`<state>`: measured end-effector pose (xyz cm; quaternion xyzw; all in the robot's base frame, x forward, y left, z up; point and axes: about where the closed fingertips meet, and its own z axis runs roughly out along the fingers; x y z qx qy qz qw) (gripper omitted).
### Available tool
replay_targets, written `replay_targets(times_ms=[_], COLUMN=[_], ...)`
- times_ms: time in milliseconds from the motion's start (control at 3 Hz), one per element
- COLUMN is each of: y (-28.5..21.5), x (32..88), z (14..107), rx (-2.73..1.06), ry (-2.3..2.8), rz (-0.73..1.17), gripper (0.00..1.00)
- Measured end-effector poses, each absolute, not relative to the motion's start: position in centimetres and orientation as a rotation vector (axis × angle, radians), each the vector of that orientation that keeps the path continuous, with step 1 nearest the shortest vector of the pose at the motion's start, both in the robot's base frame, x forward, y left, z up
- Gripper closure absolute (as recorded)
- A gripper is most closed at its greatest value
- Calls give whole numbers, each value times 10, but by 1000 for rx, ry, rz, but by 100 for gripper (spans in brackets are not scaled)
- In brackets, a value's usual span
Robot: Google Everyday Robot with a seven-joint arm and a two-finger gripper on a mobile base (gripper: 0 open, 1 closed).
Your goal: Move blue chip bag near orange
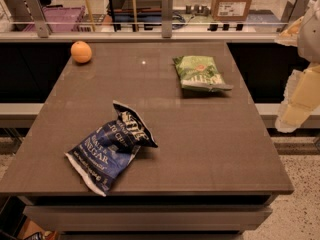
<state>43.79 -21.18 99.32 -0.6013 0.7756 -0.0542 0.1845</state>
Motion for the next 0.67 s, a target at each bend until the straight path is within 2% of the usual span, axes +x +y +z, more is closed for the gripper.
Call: replay_targets(times_ms=[667], y=[-209], x=[439], z=[995], rx=[-1684], ry=[2172], rz=[-138], gripper=[0])
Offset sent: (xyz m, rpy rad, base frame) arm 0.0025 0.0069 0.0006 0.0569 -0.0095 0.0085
